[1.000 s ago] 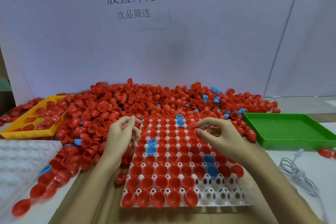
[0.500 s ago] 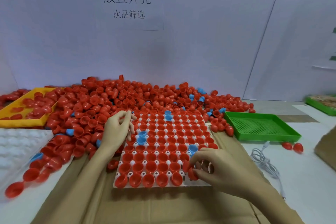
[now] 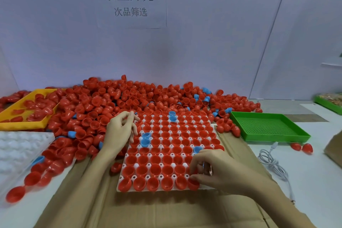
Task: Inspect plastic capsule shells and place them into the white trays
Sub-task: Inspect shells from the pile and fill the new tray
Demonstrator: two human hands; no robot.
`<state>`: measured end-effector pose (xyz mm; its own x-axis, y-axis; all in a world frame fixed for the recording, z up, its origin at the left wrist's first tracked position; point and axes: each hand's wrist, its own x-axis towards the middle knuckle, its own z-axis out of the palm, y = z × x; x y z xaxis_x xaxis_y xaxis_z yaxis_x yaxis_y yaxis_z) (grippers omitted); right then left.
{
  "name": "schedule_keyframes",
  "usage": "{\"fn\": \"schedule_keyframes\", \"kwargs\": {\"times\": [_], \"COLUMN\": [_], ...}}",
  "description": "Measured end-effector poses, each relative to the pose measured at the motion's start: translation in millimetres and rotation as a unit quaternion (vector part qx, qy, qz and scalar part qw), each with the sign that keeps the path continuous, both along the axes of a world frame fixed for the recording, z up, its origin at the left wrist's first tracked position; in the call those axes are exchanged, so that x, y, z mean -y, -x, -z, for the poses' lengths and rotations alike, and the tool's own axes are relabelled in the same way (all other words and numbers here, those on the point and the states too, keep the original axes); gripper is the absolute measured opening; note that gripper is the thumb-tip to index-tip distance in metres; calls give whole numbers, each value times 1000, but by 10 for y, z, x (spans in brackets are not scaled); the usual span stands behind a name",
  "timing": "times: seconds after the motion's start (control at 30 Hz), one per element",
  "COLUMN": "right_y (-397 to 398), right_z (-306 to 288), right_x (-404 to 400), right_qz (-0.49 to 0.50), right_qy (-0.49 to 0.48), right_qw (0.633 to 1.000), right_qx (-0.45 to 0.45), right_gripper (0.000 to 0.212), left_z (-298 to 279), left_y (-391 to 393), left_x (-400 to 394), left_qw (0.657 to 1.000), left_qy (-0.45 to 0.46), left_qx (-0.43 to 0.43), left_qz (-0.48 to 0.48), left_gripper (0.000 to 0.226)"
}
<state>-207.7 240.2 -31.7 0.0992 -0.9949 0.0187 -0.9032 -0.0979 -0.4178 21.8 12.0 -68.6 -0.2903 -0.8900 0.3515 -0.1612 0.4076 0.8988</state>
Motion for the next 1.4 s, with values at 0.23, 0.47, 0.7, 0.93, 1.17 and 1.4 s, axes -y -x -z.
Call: {"fn": "schedule_keyframes", "kwargs": {"times": [0.23,0.47,0.7,0.93,1.17,1.4], "right_y": [57,188,315,506,578,577], "right_z": [-62,-233,-183,54,74,102], "right_x": [105,360,857,1030,1009,989], "right_qz": [-31,-32,15,100,139,137], "right_qy": [-37,-49,54,175,212,213], "right_qw": [999,994,961,900,832,820], "right_qx": [-5,91,272,387,493,514], "right_gripper": [8,20,33,39,44,44], "left_z": [3,4,2,50,125,-148], "left_y": [26,13,-53,-73,103,610], "left_x": [-14,15,90,118,101,622], "left_qw": [1000,1000,999,978,966,926], "left_qy": [6,14,25,144,147,190], "left_qx": [4,10,4,121,213,326], "left_qz": [11,7,-21,-86,-21,-19], "left_gripper": [34,34,29,8,23,31]}}
